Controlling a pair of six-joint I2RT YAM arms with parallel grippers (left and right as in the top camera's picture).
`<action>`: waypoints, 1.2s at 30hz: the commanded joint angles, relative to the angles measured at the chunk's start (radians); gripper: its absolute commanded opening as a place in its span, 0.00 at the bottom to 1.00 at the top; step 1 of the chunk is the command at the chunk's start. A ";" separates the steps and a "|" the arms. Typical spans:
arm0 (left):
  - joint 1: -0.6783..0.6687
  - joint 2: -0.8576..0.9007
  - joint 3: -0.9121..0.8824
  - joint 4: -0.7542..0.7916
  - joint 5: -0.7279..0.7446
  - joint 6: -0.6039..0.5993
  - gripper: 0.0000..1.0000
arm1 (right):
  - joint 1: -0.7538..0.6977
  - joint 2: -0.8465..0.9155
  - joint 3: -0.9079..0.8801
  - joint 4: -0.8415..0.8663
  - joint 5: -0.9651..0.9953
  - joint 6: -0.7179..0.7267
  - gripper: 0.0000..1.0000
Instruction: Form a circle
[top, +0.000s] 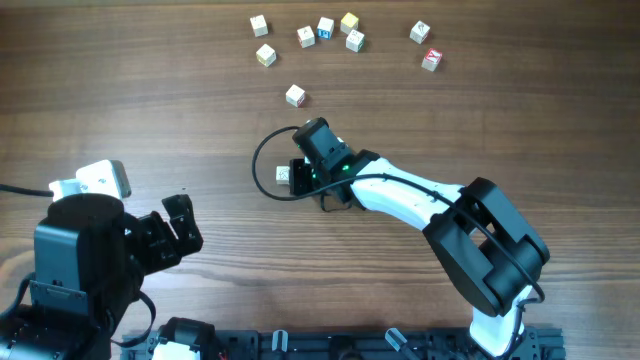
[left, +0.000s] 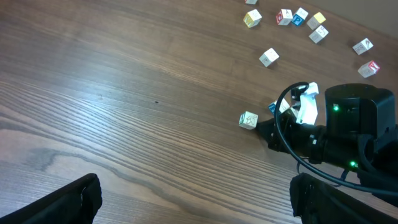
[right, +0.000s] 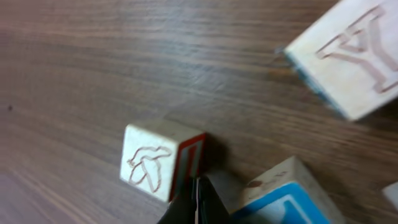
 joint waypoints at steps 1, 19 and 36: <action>0.007 -0.001 -0.001 0.002 -0.013 -0.006 1.00 | 0.002 -0.006 0.003 -0.022 -0.063 -0.027 0.05; 0.006 -0.001 -0.001 0.002 -0.013 -0.006 1.00 | 0.002 -0.006 0.003 -0.078 0.062 0.077 0.05; 0.007 -0.001 -0.001 0.002 -0.013 -0.006 1.00 | 0.002 -0.037 0.003 -0.176 0.055 0.115 0.05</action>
